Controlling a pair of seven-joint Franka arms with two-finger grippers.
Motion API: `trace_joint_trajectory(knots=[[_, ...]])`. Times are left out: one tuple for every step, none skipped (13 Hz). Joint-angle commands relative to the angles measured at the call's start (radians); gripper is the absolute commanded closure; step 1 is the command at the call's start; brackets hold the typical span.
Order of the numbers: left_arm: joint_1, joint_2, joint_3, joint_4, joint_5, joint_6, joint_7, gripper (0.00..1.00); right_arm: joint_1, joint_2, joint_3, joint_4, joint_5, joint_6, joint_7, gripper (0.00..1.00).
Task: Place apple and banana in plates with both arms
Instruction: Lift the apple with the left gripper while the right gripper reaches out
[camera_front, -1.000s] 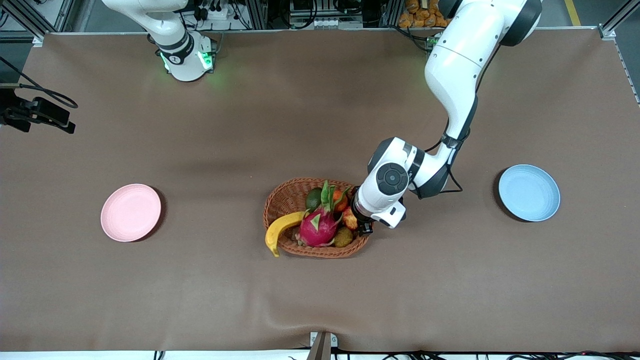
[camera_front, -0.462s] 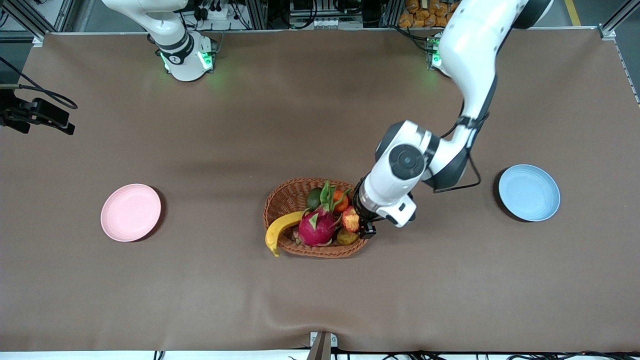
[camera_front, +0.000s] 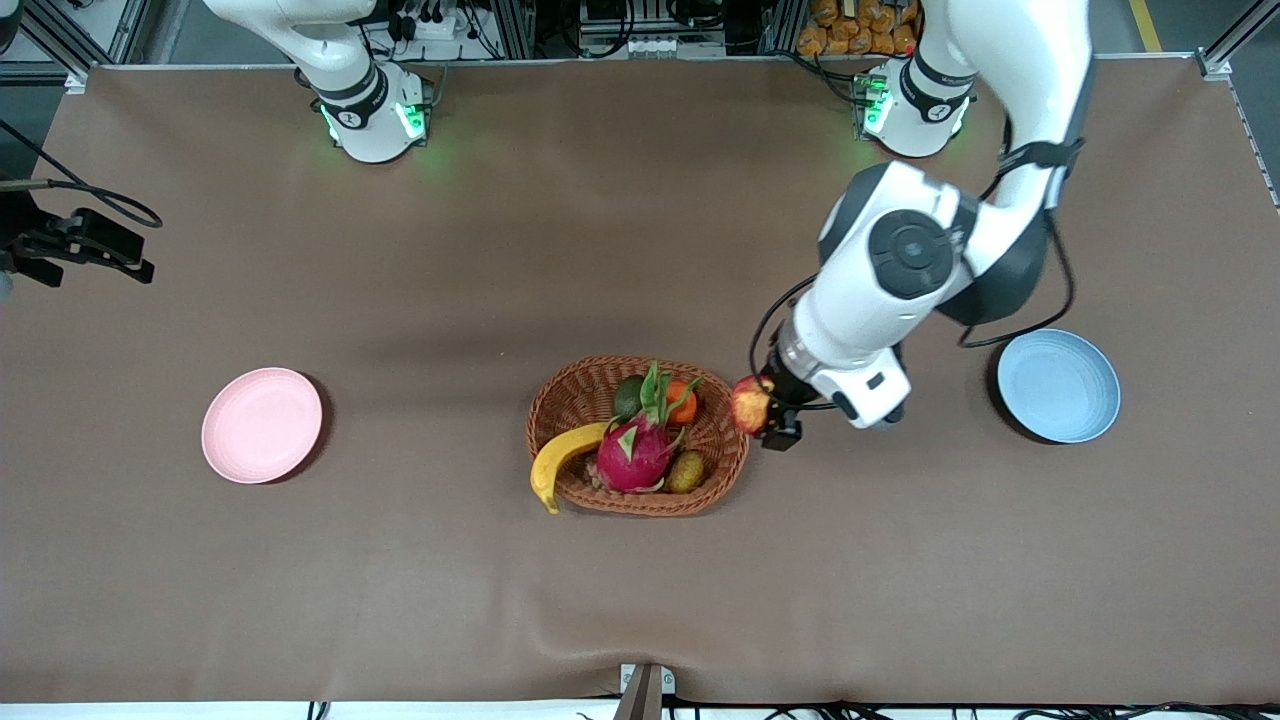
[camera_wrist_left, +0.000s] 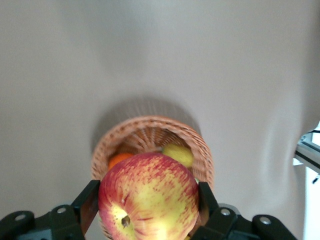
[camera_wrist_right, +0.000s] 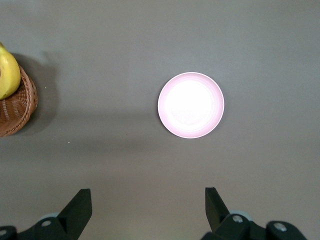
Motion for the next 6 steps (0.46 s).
trace_joint_trajectory(knots=[[0.048, -0.040, -0.003, -0.026, -0.028, -0.069, 0.121, 1.00, 0.016, 0.038, -0.004, 0.030, -0.031, -0.004, -0.115, 0.00], [0.071, -0.048, -0.001, -0.029, -0.057, -0.089, 0.170, 1.00, 0.032, 0.041, -0.004, 0.030, -0.044, -0.004, -0.143, 0.00], [0.100, -0.051, -0.001, -0.029, -0.083, -0.121, 0.223, 1.00, 0.036, 0.041, -0.004, 0.030, -0.046, -0.002, -0.132, 0.00], [0.121, -0.051, -0.001, -0.029, -0.103, -0.156, 0.267, 1.00, 0.032, 0.043, -0.005, 0.030, -0.036, -0.002, -0.116, 0.00], [0.140, -0.051, -0.001, -0.029, -0.117, -0.187, 0.306, 1.00, 0.030, 0.045, -0.005, 0.030, -0.032, 0.001, -0.090, 0.00], [0.161, -0.051, -0.003, -0.030, -0.127, -0.211, 0.345, 1.00, 0.033, 0.045, -0.005, 0.030, -0.034, 0.004, -0.065, 0.00]])
